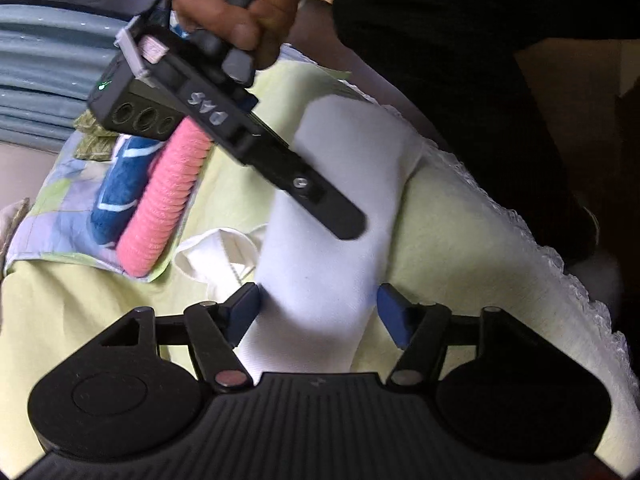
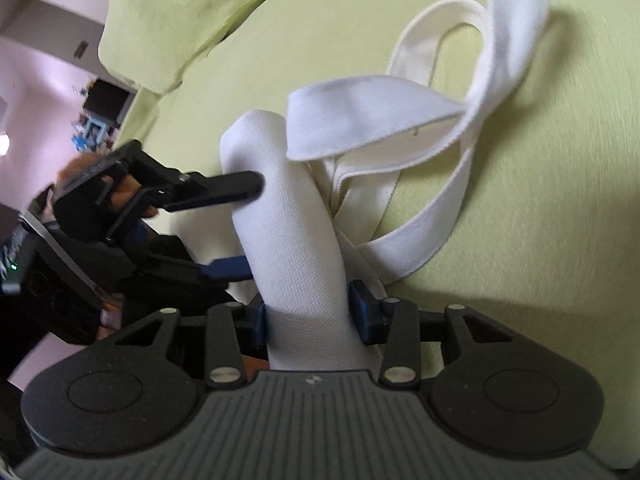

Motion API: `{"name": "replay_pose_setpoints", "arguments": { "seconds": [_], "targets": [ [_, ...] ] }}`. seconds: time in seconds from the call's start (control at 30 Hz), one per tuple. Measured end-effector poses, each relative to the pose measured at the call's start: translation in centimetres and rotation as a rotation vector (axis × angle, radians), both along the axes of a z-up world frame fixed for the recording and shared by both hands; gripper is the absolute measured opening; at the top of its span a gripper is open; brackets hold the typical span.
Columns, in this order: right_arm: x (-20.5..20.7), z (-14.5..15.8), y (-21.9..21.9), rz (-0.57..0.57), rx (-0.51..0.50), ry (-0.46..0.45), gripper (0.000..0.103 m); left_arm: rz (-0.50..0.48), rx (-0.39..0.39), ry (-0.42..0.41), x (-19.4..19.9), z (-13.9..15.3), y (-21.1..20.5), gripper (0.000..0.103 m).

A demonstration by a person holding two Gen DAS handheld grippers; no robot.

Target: Fold shopping bag

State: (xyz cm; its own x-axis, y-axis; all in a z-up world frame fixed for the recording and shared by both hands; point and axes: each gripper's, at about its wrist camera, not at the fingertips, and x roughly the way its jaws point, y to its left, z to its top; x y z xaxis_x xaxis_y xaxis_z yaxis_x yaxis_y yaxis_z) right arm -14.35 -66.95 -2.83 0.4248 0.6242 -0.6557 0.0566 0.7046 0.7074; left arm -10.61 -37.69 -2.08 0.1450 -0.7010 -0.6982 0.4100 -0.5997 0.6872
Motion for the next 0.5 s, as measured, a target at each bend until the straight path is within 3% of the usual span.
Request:
{"name": "replay_pose_setpoints", "arguments": {
  "seconds": [0.13, 0.2, 0.27, 0.37, 0.5],
  "targets": [
    [-0.8, -0.8, 1.4, -0.057, -0.018, -0.021, 0.037, 0.000, 0.019, -0.010, 0.2, -0.6, -1.3, 0.065],
    [-1.5, 0.3, 2.2, -0.100, -0.102, -0.062, 0.042, 0.000, 0.029, -0.014, 0.3, -1.0, -2.0, 0.065],
    [-3.4, 2.4, 3.4, -0.130, -0.279, -0.123, 0.053, 0.004, 0.038, -0.007, 0.5, -1.1, -2.2, 0.065],
    [-6.7, 5.8, 6.6, -0.159, -0.601, -0.278, 0.053, 0.015, 0.047, 0.012, 0.7, -1.0, -2.6, 0.065],
    [-9.4, 6.1, 13.6, 0.045, -0.996, -0.396, 0.057, 0.027, 0.056, 0.034, 1.0, -0.8, -3.2, 0.065]
  ]
}}
